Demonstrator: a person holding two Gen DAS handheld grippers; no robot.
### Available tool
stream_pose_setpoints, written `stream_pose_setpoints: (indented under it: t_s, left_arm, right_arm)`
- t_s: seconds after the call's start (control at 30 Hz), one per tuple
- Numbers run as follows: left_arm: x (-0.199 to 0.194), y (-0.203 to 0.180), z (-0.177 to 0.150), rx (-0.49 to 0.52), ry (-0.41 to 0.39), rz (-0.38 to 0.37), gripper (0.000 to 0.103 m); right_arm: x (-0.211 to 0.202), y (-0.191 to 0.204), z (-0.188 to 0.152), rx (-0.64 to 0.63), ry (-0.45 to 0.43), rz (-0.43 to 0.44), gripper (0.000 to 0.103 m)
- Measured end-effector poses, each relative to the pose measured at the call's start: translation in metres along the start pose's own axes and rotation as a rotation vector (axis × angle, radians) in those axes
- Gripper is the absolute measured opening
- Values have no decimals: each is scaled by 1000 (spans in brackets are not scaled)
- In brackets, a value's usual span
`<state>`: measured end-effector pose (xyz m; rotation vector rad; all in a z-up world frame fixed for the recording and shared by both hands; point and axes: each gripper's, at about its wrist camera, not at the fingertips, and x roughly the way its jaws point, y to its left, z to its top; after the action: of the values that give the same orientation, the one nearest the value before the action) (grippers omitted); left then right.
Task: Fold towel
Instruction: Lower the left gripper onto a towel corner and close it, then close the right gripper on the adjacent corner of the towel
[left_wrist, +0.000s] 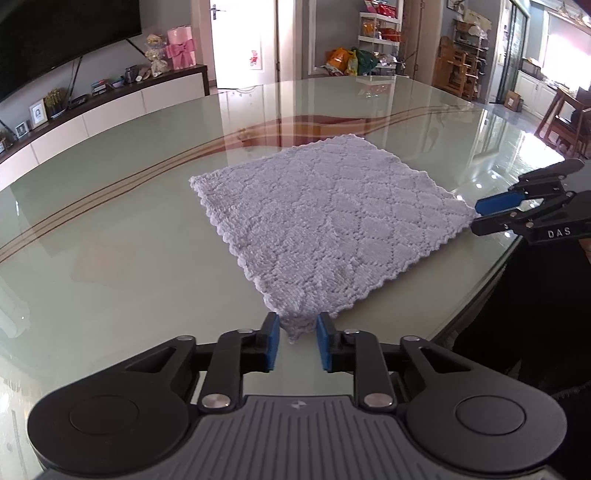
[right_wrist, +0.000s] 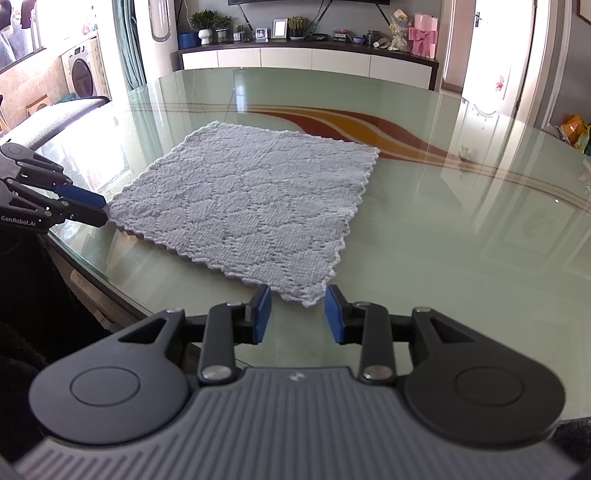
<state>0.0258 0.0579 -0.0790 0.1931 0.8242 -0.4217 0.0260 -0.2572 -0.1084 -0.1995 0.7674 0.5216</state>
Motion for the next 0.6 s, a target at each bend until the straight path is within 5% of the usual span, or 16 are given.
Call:
stream_pose_setpoints:
  t_s: [0.27, 0.6]
  left_arm:
    - [0, 5, 0, -18, 6, -12, 3]
    - [0, 6, 0, -25, 4, -13, 2]
  right_arm:
    - [2, 1, 0, 3, 0, 1, 32]
    - [4, -1, 2, -3, 4, 4, 33]
